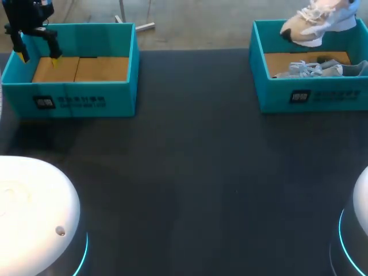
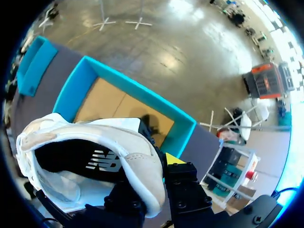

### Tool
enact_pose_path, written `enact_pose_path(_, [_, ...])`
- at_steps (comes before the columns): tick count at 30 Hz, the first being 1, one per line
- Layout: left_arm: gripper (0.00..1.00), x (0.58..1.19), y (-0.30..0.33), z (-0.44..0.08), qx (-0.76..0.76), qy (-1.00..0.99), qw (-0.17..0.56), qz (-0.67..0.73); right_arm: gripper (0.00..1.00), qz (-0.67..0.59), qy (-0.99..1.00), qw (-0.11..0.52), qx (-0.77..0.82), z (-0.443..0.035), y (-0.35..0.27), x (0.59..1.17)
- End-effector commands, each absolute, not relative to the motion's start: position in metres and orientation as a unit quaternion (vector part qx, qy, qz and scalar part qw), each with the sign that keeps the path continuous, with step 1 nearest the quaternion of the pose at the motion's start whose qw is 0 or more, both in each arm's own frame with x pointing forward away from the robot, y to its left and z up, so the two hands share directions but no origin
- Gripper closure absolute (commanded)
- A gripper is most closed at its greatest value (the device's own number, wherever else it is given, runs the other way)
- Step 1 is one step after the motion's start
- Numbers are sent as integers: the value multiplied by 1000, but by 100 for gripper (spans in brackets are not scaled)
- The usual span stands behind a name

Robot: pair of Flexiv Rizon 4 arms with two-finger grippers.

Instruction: Take the shoe out of the shoebox, open the shoe tongue, remove and reinsert the insole, then place the shoe into the shoebox

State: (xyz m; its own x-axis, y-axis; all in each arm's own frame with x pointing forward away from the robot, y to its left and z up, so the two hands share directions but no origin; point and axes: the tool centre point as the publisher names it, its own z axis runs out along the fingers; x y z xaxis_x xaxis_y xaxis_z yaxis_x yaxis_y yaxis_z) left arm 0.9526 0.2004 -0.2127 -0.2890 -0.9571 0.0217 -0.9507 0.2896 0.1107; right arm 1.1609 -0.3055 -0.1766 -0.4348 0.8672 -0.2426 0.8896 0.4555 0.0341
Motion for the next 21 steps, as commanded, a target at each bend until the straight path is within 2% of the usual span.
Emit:
enact_pose_path(1, [0, 951, 201, -212, 595, -802, 41, -38, 100, -33, 759, 101, 643, -179, -315, 1154])
enact_pose_path(6, [0, 951, 201, -212, 595, -802, 41, -38, 100, -20, 686, 84, 723, -182, -326, 1148])
enact_pose_path(21, [0, 951, 201, -212, 595, -802, 41, -38, 100, -20, 686, 84, 723, -182, -326, 1148])
